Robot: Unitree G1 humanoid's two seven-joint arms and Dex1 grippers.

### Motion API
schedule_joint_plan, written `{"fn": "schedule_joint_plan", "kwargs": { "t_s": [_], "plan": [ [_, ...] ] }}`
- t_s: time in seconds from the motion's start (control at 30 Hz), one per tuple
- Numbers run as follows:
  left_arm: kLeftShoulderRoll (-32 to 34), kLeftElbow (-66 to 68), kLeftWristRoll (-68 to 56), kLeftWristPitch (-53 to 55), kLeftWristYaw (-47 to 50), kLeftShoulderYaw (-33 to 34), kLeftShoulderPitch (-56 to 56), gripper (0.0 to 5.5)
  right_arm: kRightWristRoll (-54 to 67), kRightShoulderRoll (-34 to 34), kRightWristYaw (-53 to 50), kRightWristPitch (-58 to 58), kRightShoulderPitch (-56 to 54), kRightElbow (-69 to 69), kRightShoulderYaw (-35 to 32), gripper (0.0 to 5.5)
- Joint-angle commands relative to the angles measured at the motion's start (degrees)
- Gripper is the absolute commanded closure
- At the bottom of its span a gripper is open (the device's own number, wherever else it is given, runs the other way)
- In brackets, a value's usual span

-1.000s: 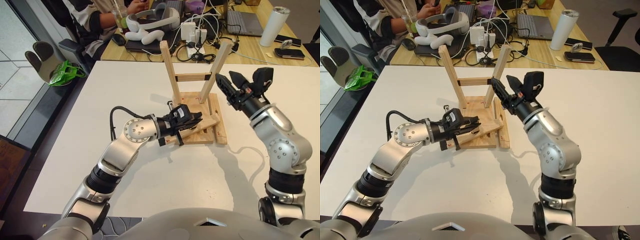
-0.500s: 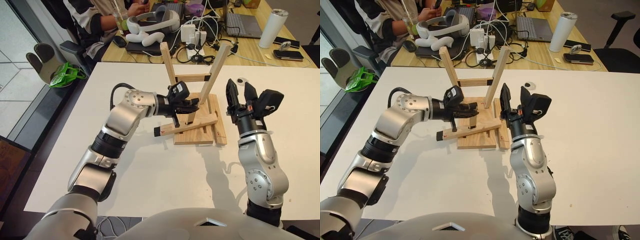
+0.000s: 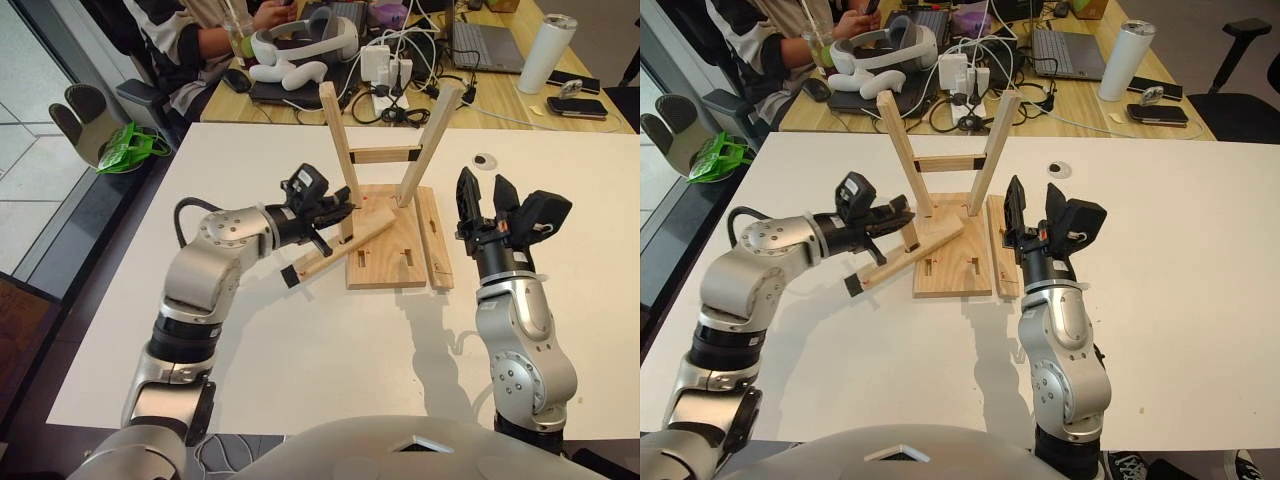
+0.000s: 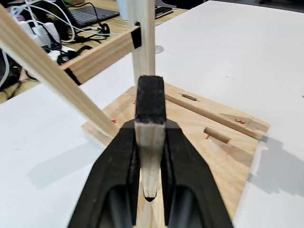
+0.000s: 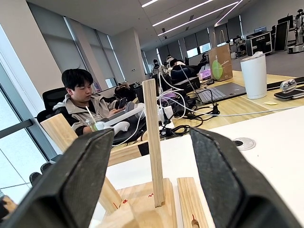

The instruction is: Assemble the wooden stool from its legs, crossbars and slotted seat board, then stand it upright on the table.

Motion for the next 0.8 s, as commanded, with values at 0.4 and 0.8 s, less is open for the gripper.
{"fn": "schedule_joint_plan", "kwargs": {
  "t_s": [0.4,0.8],
  "plan": [
    [1.4,5.81,4.62,-1.04,11.54,9.2,5.07,5.1,-0.19,1.48,-0.95,-0.72,1.07,0.37,0.17,2.55],
    [-10.19,13.24,8.19,-2.19,25.75,10.23,5.85,5.1,0.06,1.23,-0.73,-0.13,-0.14,1.59,-0.27,2.55]
  ]
}}
